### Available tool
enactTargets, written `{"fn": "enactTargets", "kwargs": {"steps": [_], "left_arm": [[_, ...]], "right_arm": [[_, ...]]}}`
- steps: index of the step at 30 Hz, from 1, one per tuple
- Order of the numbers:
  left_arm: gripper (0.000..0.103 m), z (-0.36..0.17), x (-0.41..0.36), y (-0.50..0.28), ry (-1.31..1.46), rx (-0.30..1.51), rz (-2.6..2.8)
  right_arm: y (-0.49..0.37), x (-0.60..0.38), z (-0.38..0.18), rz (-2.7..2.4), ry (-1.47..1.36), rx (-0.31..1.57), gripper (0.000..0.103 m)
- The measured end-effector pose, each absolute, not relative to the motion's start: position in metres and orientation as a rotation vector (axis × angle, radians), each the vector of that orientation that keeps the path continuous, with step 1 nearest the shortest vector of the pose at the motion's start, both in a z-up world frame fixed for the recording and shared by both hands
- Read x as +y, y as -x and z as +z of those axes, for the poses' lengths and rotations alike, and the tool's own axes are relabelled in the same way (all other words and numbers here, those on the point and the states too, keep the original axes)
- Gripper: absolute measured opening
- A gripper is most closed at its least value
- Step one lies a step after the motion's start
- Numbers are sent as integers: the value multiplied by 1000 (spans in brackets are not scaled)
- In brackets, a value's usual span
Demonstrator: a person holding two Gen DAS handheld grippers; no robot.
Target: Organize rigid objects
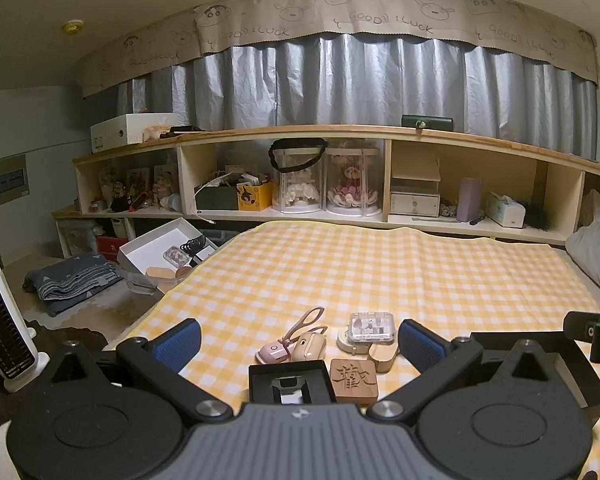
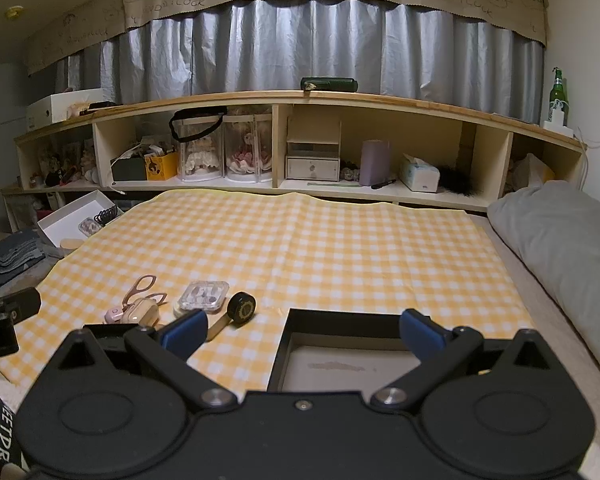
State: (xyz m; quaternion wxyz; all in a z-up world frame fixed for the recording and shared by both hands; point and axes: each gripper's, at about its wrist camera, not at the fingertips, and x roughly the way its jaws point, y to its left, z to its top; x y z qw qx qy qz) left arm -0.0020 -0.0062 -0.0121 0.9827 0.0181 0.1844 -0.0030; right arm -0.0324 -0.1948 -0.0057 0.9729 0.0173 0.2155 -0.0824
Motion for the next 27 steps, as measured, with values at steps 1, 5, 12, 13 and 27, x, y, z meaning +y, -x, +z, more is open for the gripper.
{"fn": "enactTargets", "kwargs": {"steps": [1,5,12,13,27], "left_arm": [[103,-12,-6,2,-37,371,-7],[103,-12,-6,2,-37,372,-7],[103,-12,-5,1,-37,373,-6],[103,-11,-5,1,-37,374,-7],[103,-12,-6,-2,-37,375,-7]], "right_arm": [[32,-195,-6,-167,-35,435,103],[32,-195,-6,-166,-35,436,103],[32,-195,-7,-167,-35,438,103],[32,-195,-7,-167,-35,438,103],[32,-194,-6,-167,-34,441,103]]}}
